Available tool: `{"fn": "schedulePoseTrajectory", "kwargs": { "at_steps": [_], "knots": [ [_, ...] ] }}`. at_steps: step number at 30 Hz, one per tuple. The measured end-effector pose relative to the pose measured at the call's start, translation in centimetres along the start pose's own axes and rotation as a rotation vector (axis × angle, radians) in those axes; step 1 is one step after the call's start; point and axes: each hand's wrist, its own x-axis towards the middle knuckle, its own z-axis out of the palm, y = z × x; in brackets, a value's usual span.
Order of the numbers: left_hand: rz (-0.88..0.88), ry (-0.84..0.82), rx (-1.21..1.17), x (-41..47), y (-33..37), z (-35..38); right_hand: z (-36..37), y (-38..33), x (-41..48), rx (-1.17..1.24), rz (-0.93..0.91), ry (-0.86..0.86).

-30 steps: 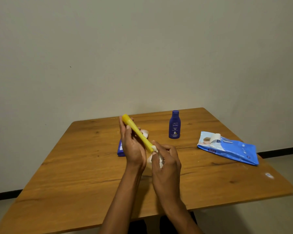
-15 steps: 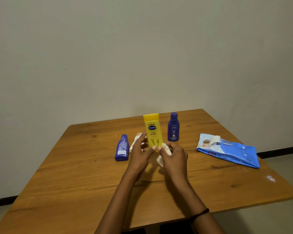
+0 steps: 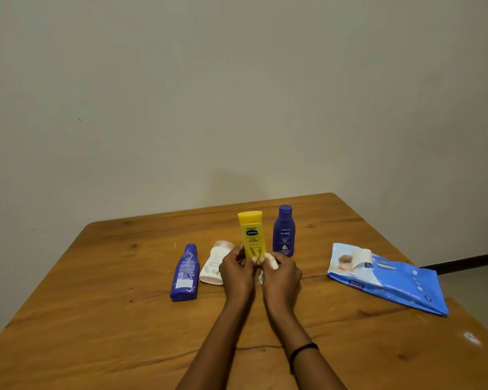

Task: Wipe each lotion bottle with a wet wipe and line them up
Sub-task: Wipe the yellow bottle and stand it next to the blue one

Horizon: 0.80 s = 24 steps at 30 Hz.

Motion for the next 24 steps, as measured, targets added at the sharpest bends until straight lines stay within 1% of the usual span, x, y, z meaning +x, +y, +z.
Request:
{"fn": "schedulePoseTrajectory", "kwargs": {
  "at_steps": [4,8,24],
  "knots": [
    [0.019,0.038,0.062,1.2,-0.6,1.0,0.6,0.8,0.7,-0.043,0.005,-0.015],
    [0.042,0.058,0.112,1.7,-1.0,1.6,0.7,1.0,1.1,-0.077,-0.027,-0.029],
    [0.093,0.035,0.243,2.1,-1.0,2.1,0.7,0.4,1.1,-0.155,-0.033,-0.059]
  ]
}}
